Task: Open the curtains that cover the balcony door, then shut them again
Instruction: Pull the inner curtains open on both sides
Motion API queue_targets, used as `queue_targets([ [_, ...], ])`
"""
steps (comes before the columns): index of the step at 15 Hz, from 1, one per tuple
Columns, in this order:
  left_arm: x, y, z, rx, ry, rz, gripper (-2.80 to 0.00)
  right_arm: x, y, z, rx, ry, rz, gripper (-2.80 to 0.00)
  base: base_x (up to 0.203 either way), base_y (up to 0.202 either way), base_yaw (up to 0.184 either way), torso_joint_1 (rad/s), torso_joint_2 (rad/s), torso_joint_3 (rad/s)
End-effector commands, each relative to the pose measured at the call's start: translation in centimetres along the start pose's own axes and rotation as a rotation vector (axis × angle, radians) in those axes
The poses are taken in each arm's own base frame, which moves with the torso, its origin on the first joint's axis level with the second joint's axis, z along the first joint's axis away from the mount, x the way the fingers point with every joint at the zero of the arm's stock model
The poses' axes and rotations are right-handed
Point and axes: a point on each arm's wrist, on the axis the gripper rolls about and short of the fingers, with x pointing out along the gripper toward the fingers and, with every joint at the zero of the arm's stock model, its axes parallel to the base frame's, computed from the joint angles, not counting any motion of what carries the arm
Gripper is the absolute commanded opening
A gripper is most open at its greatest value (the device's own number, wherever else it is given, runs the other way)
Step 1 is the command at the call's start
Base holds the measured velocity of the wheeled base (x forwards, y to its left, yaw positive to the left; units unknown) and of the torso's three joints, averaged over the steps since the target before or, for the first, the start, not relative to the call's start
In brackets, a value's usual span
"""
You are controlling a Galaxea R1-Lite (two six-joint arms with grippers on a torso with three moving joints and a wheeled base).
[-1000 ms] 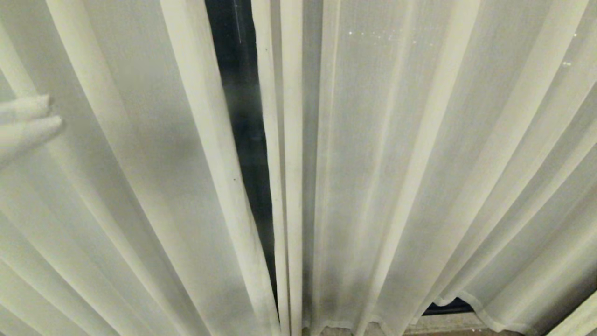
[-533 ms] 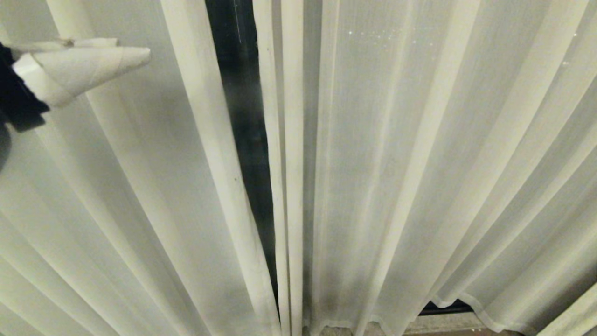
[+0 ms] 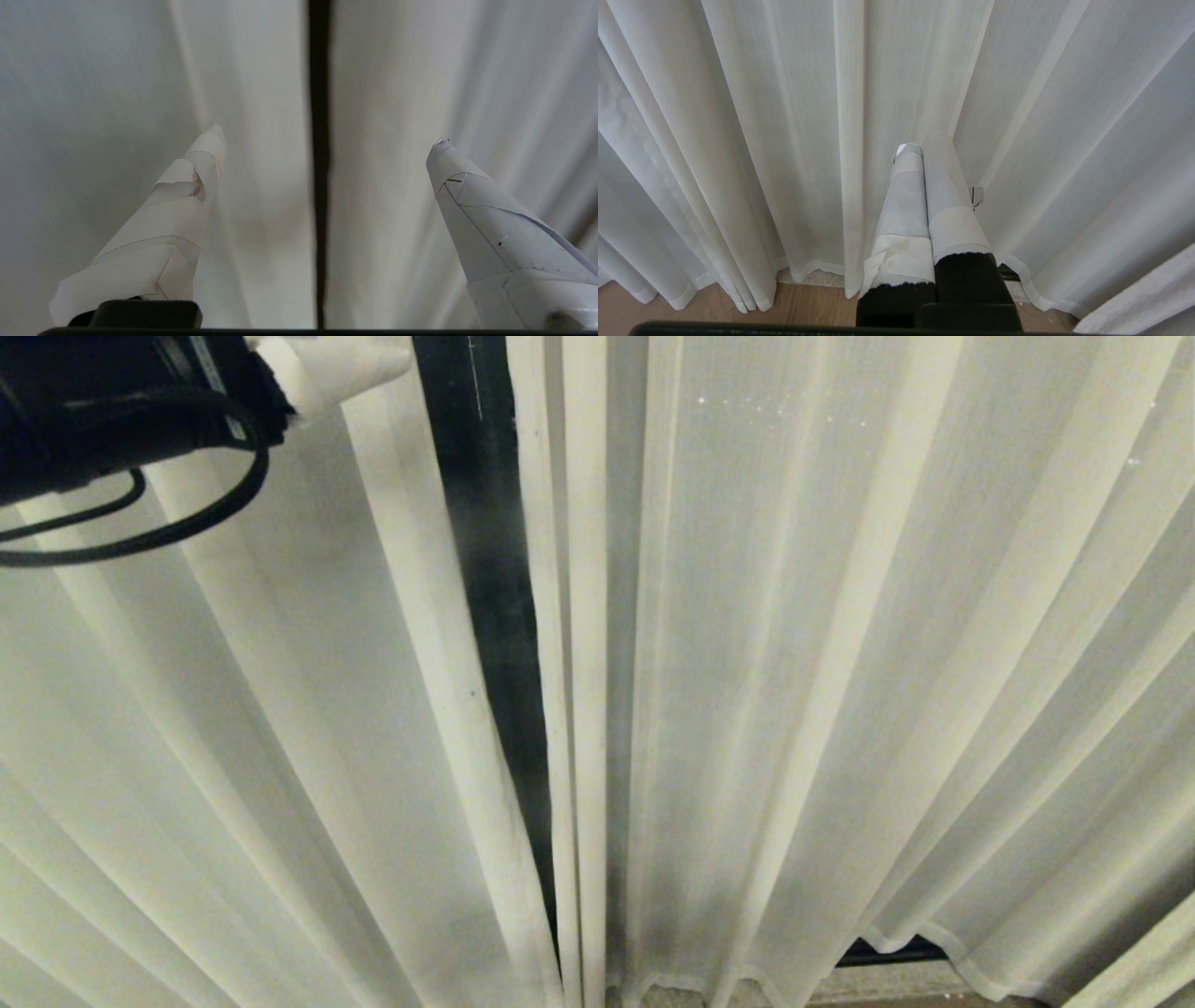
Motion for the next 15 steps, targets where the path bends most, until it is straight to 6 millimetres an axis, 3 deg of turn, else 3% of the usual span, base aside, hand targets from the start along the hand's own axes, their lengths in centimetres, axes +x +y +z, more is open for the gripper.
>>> queue_targets([
  [1, 3.2, 0.9, -1.1, -0.005, 0.03, 0.04, 0.0, 0.0, 0.0, 0.0, -0.001, -0.001, 0.002, -2.8, 0.0, 0.0, 0.0, 0.0, 0.0, 0.0],
  [8, 7.5, 2.7, -0.9, 0.083, -0.001, 0.241, 0.0, 0.0, 0.0, 0.0, -0.001, 0.0, 0.001, -2.8, 0.0, 0.0, 0.0, 0.0, 0.0, 0.0],
  [15, 7.3, 4.6, -0.7, 0.13, 0.003, 0.374, 0.0, 0.0, 0.0, 0.0, -0.001, -0.001, 0.002, -2.8, 0.0, 0.0, 0.0, 0.0, 0.0, 0.0],
])
